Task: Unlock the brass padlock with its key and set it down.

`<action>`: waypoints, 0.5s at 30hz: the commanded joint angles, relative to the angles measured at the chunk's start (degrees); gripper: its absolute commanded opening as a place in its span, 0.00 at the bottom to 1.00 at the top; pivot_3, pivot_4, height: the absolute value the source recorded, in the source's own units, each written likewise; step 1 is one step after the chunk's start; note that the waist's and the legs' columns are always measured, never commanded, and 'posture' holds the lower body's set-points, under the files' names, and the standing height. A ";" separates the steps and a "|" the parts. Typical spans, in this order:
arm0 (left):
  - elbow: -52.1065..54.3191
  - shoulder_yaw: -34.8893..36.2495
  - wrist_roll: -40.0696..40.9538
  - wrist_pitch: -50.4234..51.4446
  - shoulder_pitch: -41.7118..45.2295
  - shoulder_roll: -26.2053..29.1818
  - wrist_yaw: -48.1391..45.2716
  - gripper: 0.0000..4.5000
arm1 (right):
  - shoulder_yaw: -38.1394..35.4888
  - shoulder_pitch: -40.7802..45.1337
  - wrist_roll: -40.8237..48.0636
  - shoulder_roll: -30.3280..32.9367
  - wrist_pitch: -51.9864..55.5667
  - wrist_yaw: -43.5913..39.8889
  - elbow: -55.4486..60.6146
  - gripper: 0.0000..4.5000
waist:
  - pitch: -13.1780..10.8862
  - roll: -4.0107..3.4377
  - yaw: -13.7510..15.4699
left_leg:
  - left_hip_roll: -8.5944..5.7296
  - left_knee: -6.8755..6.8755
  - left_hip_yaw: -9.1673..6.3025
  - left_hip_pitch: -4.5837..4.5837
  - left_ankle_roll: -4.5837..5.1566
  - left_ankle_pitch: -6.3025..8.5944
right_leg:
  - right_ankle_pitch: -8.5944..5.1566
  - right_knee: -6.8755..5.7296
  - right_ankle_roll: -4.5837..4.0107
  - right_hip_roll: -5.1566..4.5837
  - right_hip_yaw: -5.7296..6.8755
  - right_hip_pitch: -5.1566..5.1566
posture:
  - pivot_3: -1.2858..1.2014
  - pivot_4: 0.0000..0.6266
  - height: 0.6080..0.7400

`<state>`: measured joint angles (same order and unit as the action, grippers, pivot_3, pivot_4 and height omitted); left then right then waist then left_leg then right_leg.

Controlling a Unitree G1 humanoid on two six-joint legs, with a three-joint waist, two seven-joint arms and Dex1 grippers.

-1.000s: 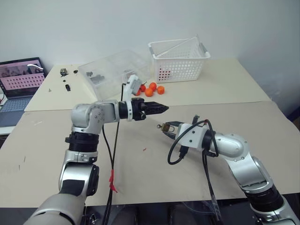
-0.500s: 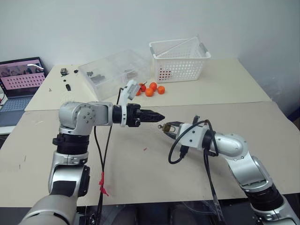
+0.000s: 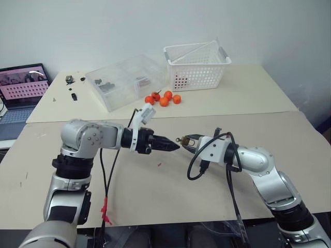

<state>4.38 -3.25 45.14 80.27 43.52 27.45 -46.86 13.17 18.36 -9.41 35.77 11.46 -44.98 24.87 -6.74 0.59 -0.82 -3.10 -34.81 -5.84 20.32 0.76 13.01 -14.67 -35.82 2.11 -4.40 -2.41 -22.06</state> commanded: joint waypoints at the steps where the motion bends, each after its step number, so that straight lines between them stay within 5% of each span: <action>1: -0.15 0.47 -0.29 -2.13 0.75 0.14 0.05 0.58 | -1.44 1.01 0.49 0.42 -0.61 0.25 2.27 0.20 | 0.00 0.00 0.08 | -0.01 0.00 0.00 0.00 0.00 0.00 | 0.00 0.01 0.00 -0.02 -0.01 0.01 | 0.52 0.24 1.00; 15: -3.17 1.75 -0.48 -3.66 1.77 -4.76 4.17 0.58 | -1.26 1.13 0.60 0.22 0.43 0.16 3.31 0.20 | 0.00 0.01 -0.03 | -0.01 0.00 0.01 0.01 0.00 0.01 | 0.00 0.04 0.00 -0.01 -0.01 0.01 | 0.52 0.24 1.00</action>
<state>1.23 -3.04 44.77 77.76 44.37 23.30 -43.40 13.07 18.36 -9.39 35.85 11.90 -44.99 25.48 -6.73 0.60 -0.85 -3.10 -34.81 -5.83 20.33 0.76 13.01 -14.67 -35.78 2.11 -4.40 -2.42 -22.05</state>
